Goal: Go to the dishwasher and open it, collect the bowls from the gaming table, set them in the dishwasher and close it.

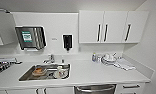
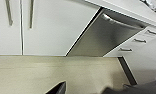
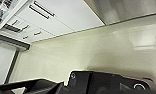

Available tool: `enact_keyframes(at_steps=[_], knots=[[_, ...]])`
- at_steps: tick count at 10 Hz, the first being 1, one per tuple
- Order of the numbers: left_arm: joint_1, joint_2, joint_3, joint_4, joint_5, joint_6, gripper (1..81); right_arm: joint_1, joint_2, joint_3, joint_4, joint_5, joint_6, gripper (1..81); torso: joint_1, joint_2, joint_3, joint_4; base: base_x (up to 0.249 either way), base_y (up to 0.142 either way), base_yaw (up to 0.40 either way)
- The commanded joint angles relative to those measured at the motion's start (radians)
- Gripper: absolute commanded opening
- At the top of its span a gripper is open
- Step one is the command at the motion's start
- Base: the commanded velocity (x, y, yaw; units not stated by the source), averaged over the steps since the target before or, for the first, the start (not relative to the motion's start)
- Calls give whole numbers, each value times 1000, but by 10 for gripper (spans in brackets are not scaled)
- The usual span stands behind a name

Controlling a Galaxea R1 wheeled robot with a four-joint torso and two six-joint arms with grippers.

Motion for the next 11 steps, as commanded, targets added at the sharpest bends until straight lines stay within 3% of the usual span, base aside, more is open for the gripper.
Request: enact_keyframes(at_steps=[1, 4, 5, 6, 9, 11], knots=[[-114, -111, 123, 57, 106, -8, 811, 96, -62, 48, 17, -45, 2, 811, 63, -98, -94, 0, 0, 0, 0], [-114, -135, 209, 119, 120, -8, 811, 122, -67, 59, 20, -46, 39, 811, 114, -181, -156, 0, 0, 0, 0], [-131, -143, 216, 128, 120, -10, 811, 126, -67, 59, 20, -46, 44, 811, 201, -316, -254, 0, 0, 0, 0], [-165, -146, 210, 111, 123, -12, 811, 127, -65, 56, 20, -46, 44, 811, 159, -250, -125, 0, 0, 0, 0], [-301, -189, 296, 96, 258, -25, 811, 137, -64, 56, 21, -46, 45, 811, 215, -341, -152, 0, 0, 0, 0], [-338, -237, 373, 106, 278, -24, 811, 143, -65, 59, 23, -49, 45, 811, 263, -417, -154, 0, 0, 0, 0]])
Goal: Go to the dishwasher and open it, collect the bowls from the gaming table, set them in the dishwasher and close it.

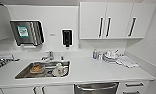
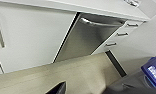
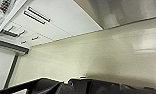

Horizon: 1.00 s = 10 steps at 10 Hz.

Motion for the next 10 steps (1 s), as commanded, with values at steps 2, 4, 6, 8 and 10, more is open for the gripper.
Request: enact_keyframes(at_steps=[2, 4, 6, 8, 10], knots=[[-128, -121, 163, 19, 84, 1, 811, 90, -53, 36, 29, -43, 3, 811, 84, -132, 0, 0, 0, 0, 0], [-128, -125, 180, 22, 73, 1, 811, 98, -51, 41, 29, -51, 3, 811, 130, -205, -80, 0, 0, 0, 0], [-130, -124, 179, 20, 72, 1, 811, 110, -51, 47, 31, -54, 3, 811, 166, -265, -104, 0, 0, 0, 0], [-128, -124, 174, 20, 72, 1, 811, 129, -57, 68, 31, -54, 3, 811, 203, -323, -156, 0, 0, 0, 0], [-128, -119, 172, 20, 70, 1, 811, 143, -75, 98, 31, -54, 3, 811, 248, -395, -223, 0, 0, 0, 0]])
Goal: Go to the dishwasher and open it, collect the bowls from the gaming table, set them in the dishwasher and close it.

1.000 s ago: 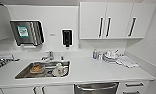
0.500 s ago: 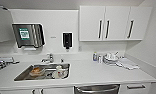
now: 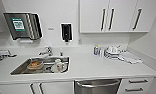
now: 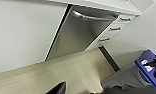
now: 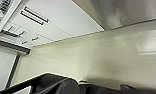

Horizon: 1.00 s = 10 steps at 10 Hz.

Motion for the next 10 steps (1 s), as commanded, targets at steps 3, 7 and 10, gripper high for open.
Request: enact_keyframes(at_steps=[3, 7, 10], knots=[[-111, -35, 14, 4, 12, 1, 811, 125, -82, 69, 40, -40, 2, 811, 95, -148, -30, 0, 0, 0, 0], [-233, -10, 50, -21, 67, -5, 811, 249, -73, 75, 113, -138, 2, 811, 179, -283, -42, 0, 0, 0, 0], [-260, -23, 102, -26, 98, -4, 811, 298, -62, 71, 133, -190, 2, 811, 247, -391, -89, 0, 0, 0, 0]])
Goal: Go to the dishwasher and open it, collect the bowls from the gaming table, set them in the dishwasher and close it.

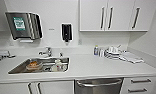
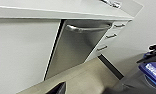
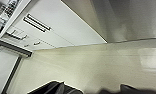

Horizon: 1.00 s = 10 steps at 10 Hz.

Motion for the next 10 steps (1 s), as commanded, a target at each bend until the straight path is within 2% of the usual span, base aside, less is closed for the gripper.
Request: enact_keyframes(at_steps=[1, 2, 4, 5, 6, 7, 10], knots=[[-85, -42, 45, -9, 24, -1, 811, 122, -36, 30, 33, -67, 0, 811, 63, -98, -94, 0, 0, 0, 0], [-85, -44, 48, -8, 25, 0, 811, 139, -36, 35, 42, -69, 4, 811, 77, -122, -103, 0, 0, 0, 0], [-85, -51, 48, -9, 23, -1, 811, 179, -38, 50, 51, -117, 9, 811, 114, -180, -155, 0, 0, 0, 0], [-85, -60, 44, -14, 19, -1, 811, 194, -38, 64, 54, -118, 16, 811, 70, -113, -92, 0, 0, 0, 0], [-85, -62, 39, -14, 19, 0, 811, 220, -36, 74, 55, -118, 32, 811, 86, -140, -120, 0, 0, 0, 0], [-85, -62, 27, -15, 18, 0, 811, 252, -32, 82, 55, -120, 59, 811, 92, -145, -128, 0, 0, 0, 0], [-85, -56, 24, -3, 19, 0, 811, 368, 11, 75, 51, -182, 160, 811, 97, -156, -135, 0, 0, 0, 0]])
